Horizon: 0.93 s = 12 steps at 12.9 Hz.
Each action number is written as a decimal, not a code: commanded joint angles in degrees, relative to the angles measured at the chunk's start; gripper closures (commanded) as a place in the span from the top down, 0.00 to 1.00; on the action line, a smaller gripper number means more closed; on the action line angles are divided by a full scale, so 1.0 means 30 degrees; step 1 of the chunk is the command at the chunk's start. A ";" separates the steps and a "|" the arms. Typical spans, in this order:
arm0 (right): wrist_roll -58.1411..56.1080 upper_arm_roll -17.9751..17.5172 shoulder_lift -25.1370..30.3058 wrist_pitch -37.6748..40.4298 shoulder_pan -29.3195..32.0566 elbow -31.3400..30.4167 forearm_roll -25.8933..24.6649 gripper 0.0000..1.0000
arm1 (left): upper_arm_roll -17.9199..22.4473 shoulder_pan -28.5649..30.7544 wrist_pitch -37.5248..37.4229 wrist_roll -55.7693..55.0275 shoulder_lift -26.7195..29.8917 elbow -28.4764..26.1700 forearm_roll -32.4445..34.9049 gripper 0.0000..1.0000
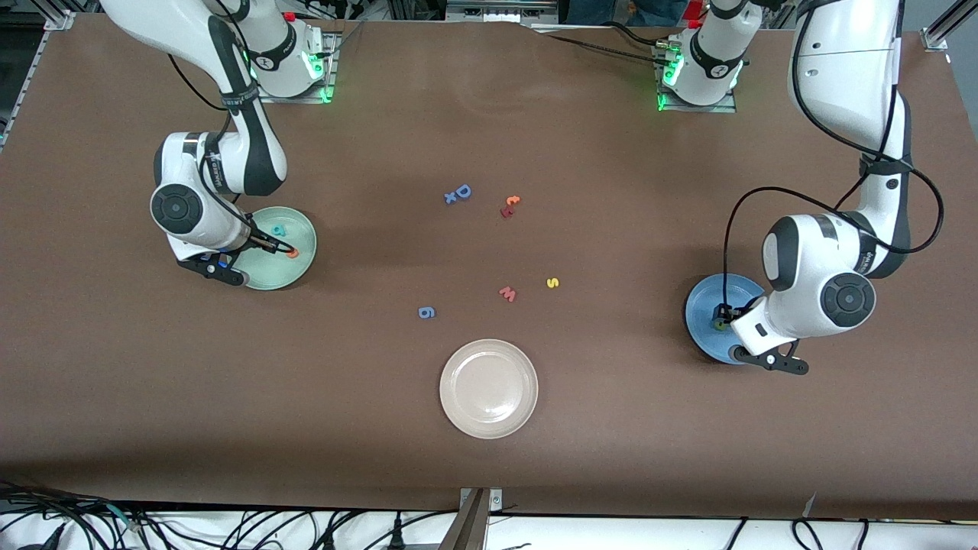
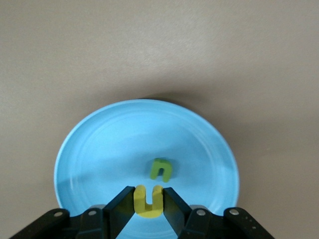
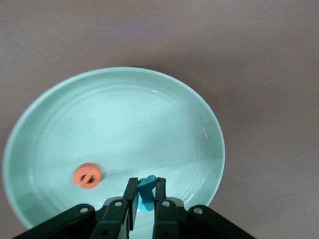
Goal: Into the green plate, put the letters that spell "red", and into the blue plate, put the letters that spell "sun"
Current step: 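Open the right gripper over the green plate while the left gripper releases the u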
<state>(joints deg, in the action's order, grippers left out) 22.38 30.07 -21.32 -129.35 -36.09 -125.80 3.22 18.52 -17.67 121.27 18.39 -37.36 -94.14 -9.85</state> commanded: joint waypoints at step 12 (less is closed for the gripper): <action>-0.1827 -0.0269 0.0133 0.6711 0.0222 0.6089 0.0214 0.99 | 0.0039 0.1173 0.2088 0.6909 -0.0994 0.0032 -0.1989 0.86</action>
<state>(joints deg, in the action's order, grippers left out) 19.99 29.36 -21.39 -118.09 -35.61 -114.72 3.22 18.51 -14.10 127.14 37.48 -40.40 -94.19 -13.75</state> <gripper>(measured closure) 0.009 0.436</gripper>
